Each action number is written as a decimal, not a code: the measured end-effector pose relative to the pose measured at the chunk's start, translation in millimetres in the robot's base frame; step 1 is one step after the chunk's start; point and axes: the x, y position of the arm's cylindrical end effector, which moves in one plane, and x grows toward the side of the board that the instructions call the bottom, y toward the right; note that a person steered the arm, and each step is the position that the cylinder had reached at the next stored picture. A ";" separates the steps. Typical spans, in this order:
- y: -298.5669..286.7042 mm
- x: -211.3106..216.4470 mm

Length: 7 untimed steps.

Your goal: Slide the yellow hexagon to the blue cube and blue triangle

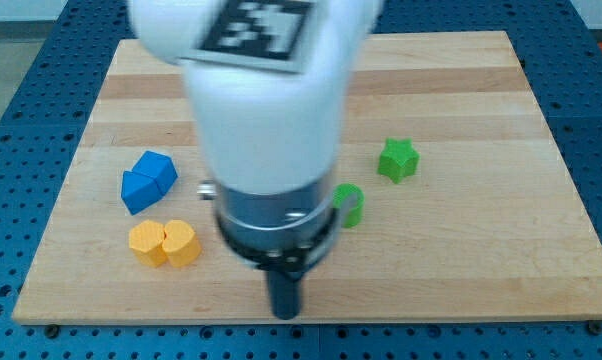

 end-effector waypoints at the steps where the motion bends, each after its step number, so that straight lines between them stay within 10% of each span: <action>1: -39.3 0.0; 7: -102.2 -38.0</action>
